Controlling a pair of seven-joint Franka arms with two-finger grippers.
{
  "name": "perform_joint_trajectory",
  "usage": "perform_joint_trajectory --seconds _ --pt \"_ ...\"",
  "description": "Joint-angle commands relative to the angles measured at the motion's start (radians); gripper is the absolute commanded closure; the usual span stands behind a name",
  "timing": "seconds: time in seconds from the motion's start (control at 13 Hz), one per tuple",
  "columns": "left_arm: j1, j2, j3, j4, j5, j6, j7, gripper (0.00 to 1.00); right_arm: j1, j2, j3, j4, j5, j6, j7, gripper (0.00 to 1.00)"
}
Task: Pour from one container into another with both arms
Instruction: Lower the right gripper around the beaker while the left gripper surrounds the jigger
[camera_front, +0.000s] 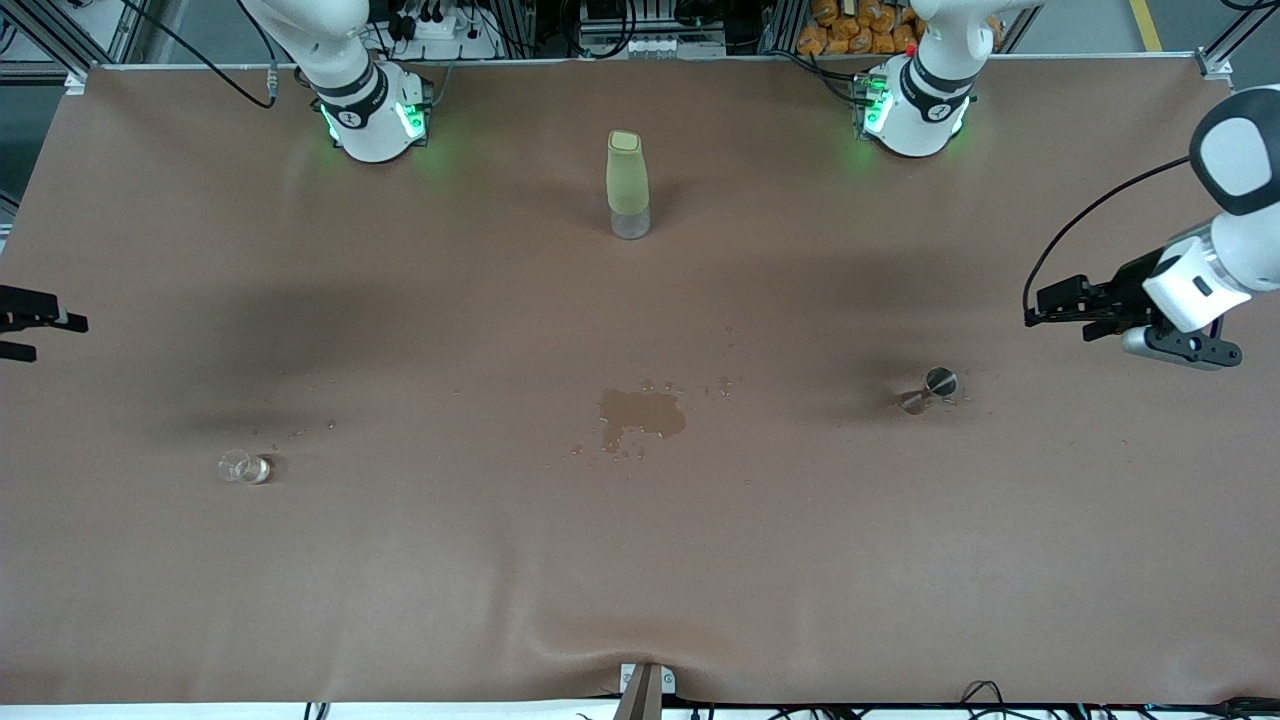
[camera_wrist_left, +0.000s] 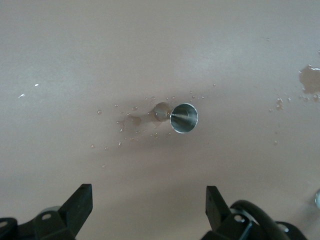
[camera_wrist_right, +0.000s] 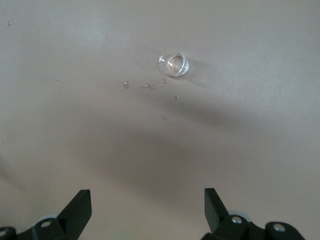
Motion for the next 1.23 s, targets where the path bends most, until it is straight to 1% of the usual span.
perform_joint_trajectory --seconds 0.0,0.15,0.23,0.38,0.46,0.61,0.77,0.84,0.92,1.15 --pt "0.063 0.000 -0.008 -0.055 -0.058 0.009 0.147 0.00 -0.047 0.071 0.015 0.035 0.087 0.002 -0.169 0.00" --pt "0.100 0.008 -0.006 -0.127 -0.158 0.009 0.259 0.00 -0.064 0.106 0.015 0.035 0.121 0.031 -0.289 0.00" --pt "0.137 0.046 -0.006 -0.129 -0.173 0.009 0.355 0.00 -0.070 0.123 0.015 0.035 0.133 0.042 -0.340 0.00" --pt "0.200 0.133 -0.006 -0.122 -0.250 0.008 0.633 0.00 -0.088 0.168 0.015 0.035 0.179 0.050 -0.444 0.00" --pt "0.229 0.167 -0.006 -0.122 -0.279 0.005 0.737 0.00 -0.091 0.185 0.015 0.037 0.195 0.056 -0.502 0.00" --pt "0.253 0.219 -0.006 -0.108 -0.302 0.003 0.876 0.00 -0.093 0.220 0.015 0.040 0.212 0.073 -0.587 0.00" --pt "0.287 0.285 -0.010 -0.088 -0.371 -0.003 1.008 0.00 -0.094 0.249 0.015 0.043 0.244 0.076 -0.648 0.00" --pt "0.292 0.328 -0.010 -0.065 -0.420 -0.030 1.084 0.00 -0.094 0.264 0.015 0.051 0.250 0.076 -0.682 0.00" --pt "0.301 0.405 -0.008 -0.007 -0.458 -0.087 1.211 0.00 -0.094 0.283 0.015 0.055 0.280 0.078 -0.746 0.00" --pt "0.307 0.538 -0.010 0.120 -0.471 -0.176 1.318 0.00 -0.096 0.317 0.014 0.055 0.325 0.091 -0.841 0.00"
